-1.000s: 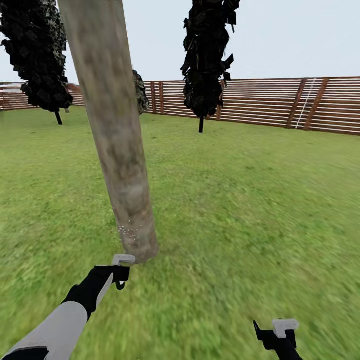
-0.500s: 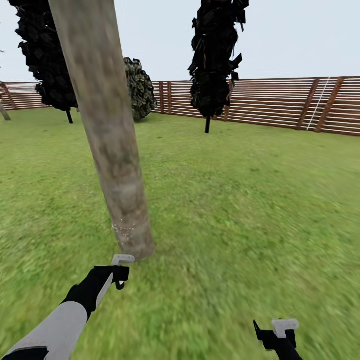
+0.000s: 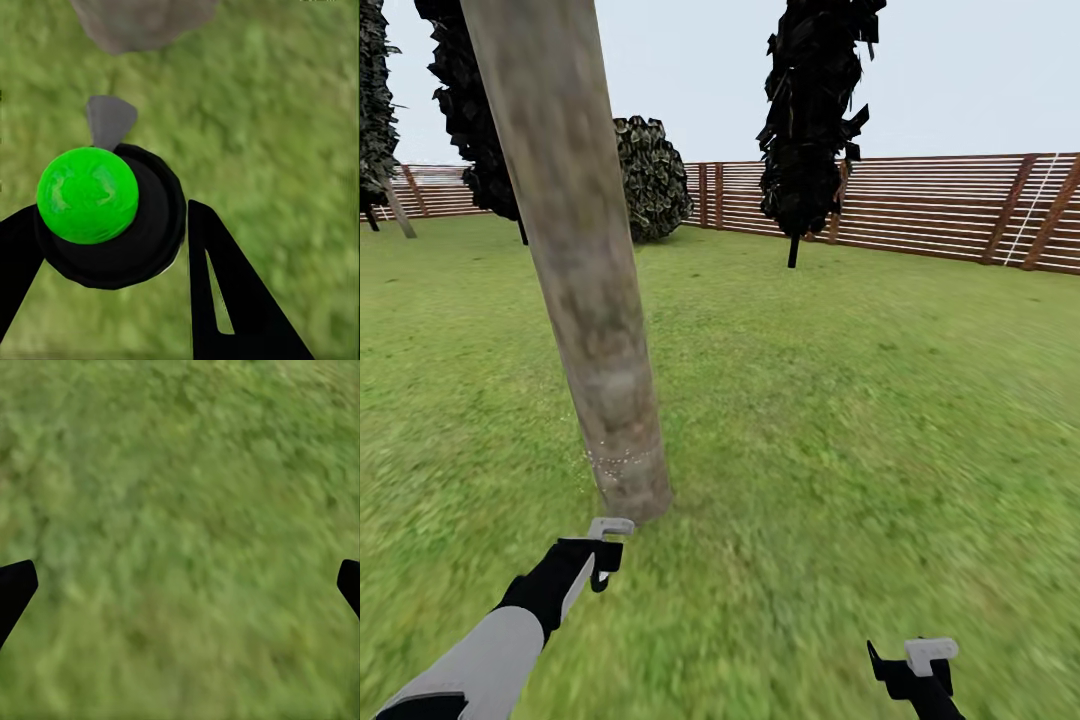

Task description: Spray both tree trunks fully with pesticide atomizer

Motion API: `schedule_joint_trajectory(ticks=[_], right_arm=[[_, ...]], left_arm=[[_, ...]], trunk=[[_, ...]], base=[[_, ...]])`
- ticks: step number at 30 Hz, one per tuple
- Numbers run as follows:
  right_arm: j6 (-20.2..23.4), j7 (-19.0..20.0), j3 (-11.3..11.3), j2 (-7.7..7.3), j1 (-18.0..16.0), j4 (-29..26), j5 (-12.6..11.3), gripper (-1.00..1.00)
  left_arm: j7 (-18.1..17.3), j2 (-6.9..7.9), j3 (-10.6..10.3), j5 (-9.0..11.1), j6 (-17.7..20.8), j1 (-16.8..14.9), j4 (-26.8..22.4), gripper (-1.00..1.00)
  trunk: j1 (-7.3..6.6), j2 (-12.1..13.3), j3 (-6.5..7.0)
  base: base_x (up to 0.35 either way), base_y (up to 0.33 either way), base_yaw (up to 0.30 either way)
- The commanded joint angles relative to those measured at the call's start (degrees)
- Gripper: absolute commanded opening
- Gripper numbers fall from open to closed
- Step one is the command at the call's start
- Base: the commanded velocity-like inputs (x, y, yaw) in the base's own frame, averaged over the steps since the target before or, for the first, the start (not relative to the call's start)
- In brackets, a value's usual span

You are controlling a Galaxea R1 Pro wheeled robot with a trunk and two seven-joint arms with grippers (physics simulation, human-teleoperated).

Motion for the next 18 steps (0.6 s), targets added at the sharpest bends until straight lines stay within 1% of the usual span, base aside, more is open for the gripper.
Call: schedule_joint_trajectory(ticks=[1, 2, 3, 4, 5, 6, 8, 9, 10, 11, 12, 13, 14, 15, 16, 17, 18], right_arm=[[0.0, 0.0, 0.0, 0.0, 0.0, 0.0, 0.0, 1.0], [0.0, 0.1, 0.0, 0.0, 0.0, 0.0, 0.0, 1.0], [0.0, 0.1, 0.0, 0.0, 0.0, 0.0, 0.0, 1.0], [0.0, 0.1, 0.0, 0.0, 0.0, 0.0, 0.0, 1.0], [0.0, 0.1, 0.0, 0.0, 0.0, 0.0, 0.0, 1.0], [0.0, 0.1, 0.0, 0.0, 0.0, 0.0, 0.0, 1.0], [0.0, 0.1, 0.0, 0.0, 0.0, 0.0, 0.0, 1.0], [0.0, 0.1, 0.0, 0.0, 0.0, 0.0, 0.0, 1.0], [0.0, 0.1, 0.0, 0.0, 0.0, 0.0, 0.0, 1.0], [0.0, 0.1, 0.0, 0.0, 0.0, 0.0, 0.0, 1.0], [0.0, 0.1, 0.0, 0.0, 0.0, 0.0, 0.0, 1.0], [0.0, 0.1, 0.0, 0.0, 0.0, 0.0, 0.0, 1.0], [0.0, 0.1, 0.0, 0.0, 0.0, 0.0, 0.0, 1.0], [0.0, 0.1, 0.0, 0.0, 0.0, 0.0, 0.0, 1.0], [0.0, 0.1, 0.0, 0.0, 0.0, 0.0, 0.0, 1.0], [0.0, 0.1, 0.0, 0.0, 0.0, 0.0, 0.0, 1.0], [0.0, 0.1, 0.1, 0.0, 0.0, 0.0, 0.0, 1.0]], left_arm=[[1.1, -0.49, 0.0, 0.0, 0.0, 0.0, 0.0, -1.0], [3.1, -1.6, 0.0, 0.0, 0.0, 0.0, 0.0, -1.0], [4.4, -2.27, 0.0, 0.1, 0.0, 0.0, 0.0, -1.0], [5.4, -3.68, 0.0, 0.1, 0.0, 0.0, -0.1, -1.0], [5.6, -4.22, 0.1, 0.1, 0.0, 0.0, -0.2, -1.0], [5.8, -5.19, 0.0, 0.3, 0.0, 0.0, -0.8, -1.0], [5.9, -5.54, 0.0, 1.3, 0.0, -0.1, -1.1, -1.0], [5.8, -5.42, -0.1, 2.5, 0.1, -0.1, -1.1, -1.0], [5.8, -5.12, -0.1, 4.0, 0.1, -0.1, -1.2, -1.0], [5.7, -4.24, -0.1, 5.6, 0.2, -0.2, -1.2, -1.0], [5.7, -2.62, -0.1, 7.0, 0.2, -0.2, -1.2, -1.0], [5.6, -1.44, -0.1, 7.6, 0.2, -0.2, -1.2, -1.0], [5.5, 0.15, -0.1, 8.5, 0.3, -0.3, -1.2, -1.0], [5.5, 1.37, -0.1, 9.2, 0.4, -0.3, -1.2, -1.0], [5.5, 2.08, -0.2, 9.8, 0.9, -0.3, -1.2, -1.0], [5.5, 2.28, -0.3, 10.0, 1.7, -0.3, -1.3, -1.0], [5.5, 2.16, -0.4, 10.0, 2.1, -0.3, -1.3, -1.0]], trunk=[[0.0, 0.0, 0.0], [0.0, 0.0, 0.0], [0.0, 0.0, 0.0], [0.0, 0.0, 0.0], [0.0, 0.0, 0.0], [0.0, 0.0, 0.0], [0.0, 0.0, 0.0], [0.0, 0.0, 0.0], [0.0, 0.0, 0.0], [0.0, 0.0, 0.0], [0.0, 0.0, 0.0], [0.0, 0.0, 0.0], [0.0, 0.0, 0.0], [0.0, 0.0, 0.0], [0.0, 0.0, 0.0], [0.0, 0.0, 0.0], [0.0, 0.0, 0.0]], base=[[0.002, -0.001, 0.0], [0.0, 0.0, 0.0], [0.0, 0.0, 0.0], [0.0, 0.0, 0.0], [0.0, 0.0, 0.0], [0.0, 0.0, 0.0], [0.0, 0.0, 0.0], [0.0, 0.0, 0.0], [0.0, 0.0, 0.0], [0.0, 0.0, 0.0], [0.0, 0.0, 0.0], [0.0, 0.0, 0.0], [0.0, 0.0, 0.0], [0.0, 0.0, 0.0], [0.0, 0.0, 0.0], [0.0, 0.0, 0.0], [0.0, 0.0, 0.0]])
